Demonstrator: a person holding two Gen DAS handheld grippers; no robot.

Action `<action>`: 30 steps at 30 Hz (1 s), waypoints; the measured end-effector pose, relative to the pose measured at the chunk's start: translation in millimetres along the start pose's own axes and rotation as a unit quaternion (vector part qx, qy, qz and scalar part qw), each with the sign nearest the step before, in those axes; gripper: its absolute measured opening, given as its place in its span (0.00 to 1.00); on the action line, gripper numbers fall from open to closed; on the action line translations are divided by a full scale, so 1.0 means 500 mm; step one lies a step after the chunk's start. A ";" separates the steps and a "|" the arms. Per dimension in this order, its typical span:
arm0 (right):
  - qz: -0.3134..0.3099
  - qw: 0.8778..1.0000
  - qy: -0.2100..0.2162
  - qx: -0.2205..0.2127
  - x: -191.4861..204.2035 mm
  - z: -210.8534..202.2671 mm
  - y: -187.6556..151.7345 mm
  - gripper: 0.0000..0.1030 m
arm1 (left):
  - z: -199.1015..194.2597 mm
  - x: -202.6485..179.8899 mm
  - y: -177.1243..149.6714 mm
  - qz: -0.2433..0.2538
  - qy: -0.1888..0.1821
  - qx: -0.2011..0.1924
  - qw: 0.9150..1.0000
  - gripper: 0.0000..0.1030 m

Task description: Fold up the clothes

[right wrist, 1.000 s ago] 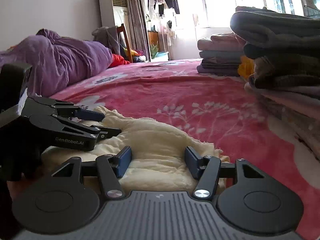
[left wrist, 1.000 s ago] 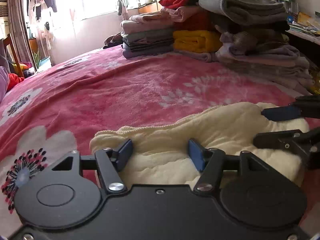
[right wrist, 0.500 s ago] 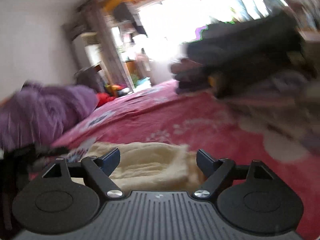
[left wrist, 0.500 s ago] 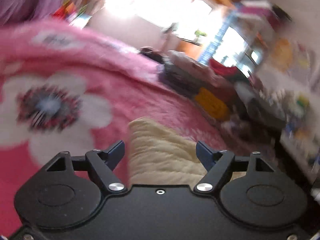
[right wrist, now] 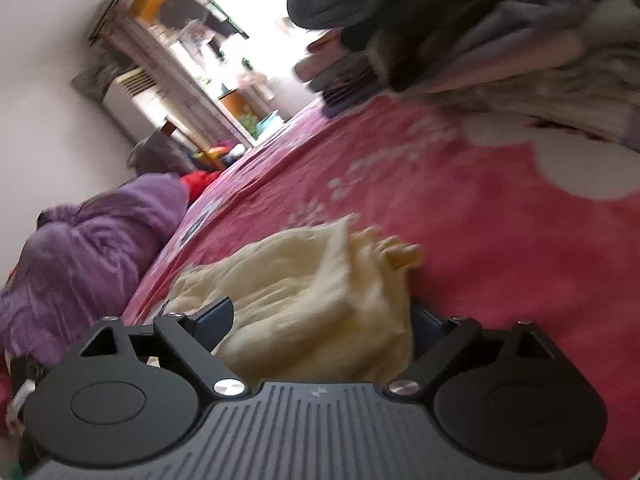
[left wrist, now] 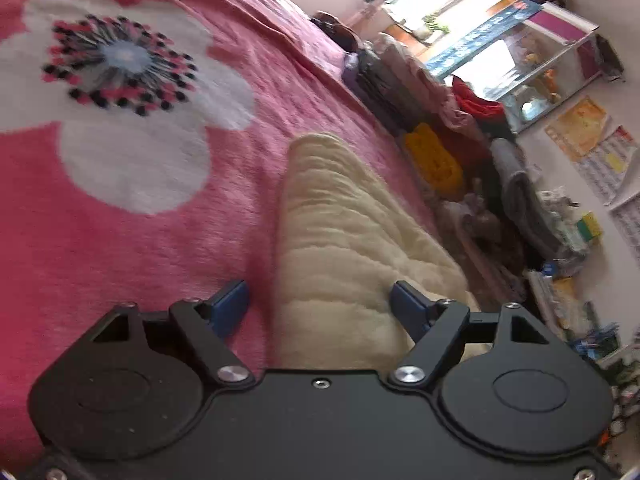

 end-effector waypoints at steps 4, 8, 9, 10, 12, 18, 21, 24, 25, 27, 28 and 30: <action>-0.037 0.999 -0.004 0.019 0.018 0.032 -0.026 0.71 | 0.027 -0.010 -0.008 0.032 0.001 0.003 0.999 0.73; 0.015 1.000 0.025 0.008 0.015 0.033 -0.011 0.54 | 0.031 -0.001 0.000 0.019 -0.009 -0.005 1.000 0.56; 0.016 0.999 0.029 0.008 0.021 0.033 -0.011 0.50 | 0.029 0.000 0.001 0.017 -0.011 -0.006 1.000 0.52; 0.017 0.999 0.034 0.005 0.026 0.031 -0.010 0.46 | 0.027 -0.001 0.002 0.016 -0.013 -0.007 1.000 0.49; 0.017 0.999 0.042 -0.004 0.038 0.020 0.000 0.42 | 0.021 -0.010 0.007 0.029 -0.018 -0.009 0.999 0.42; -0.007 0.996 0.082 -0.020 0.092 0.010 0.029 0.40 | -0.014 -0.018 0.045 0.040 -0.042 -0.044 0.997 0.40; -0.029 0.994 0.106 -0.030 0.126 0.015 0.045 0.40 | -0.036 -0.015 0.075 0.034 -0.060 -0.072 0.995 0.39; -0.041 0.997 0.072 -0.003 0.118 0.048 0.039 0.41 | -0.034 0.005 0.087 0.021 -0.057 -0.068 0.996 0.44; -0.026 0.998 0.044 0.030 0.094 0.076 0.026 0.47 | -0.022 0.018 0.082 0.014 -0.045 -0.051 0.998 0.48; 0.020 0.998 0.004 0.054 0.049 0.097 0.011 0.56 | 0.004 0.054 0.067 -0.009 -0.014 -0.015 1.000 0.61; 0.043 0.998 0.019 0.037 0.049 0.085 0.020 0.57 | 0.005 0.064 0.063 -0.019 -0.019 -0.018 0.999 0.62; 0.031 0.999 0.010 0.019 0.049 0.071 0.032 0.67 | 0.001 0.071 0.058 -0.030 -0.027 -0.016 0.999 0.62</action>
Point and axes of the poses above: each gripper's, at about its wrist camera, not at the fingertips, and z roughly the way its jaws point, x to its left, y to its top, the point moved 9 cm from there along z, roughly the way its jaws point, and after that the axes turned 6 degrees about z, right-handed, at the moved point
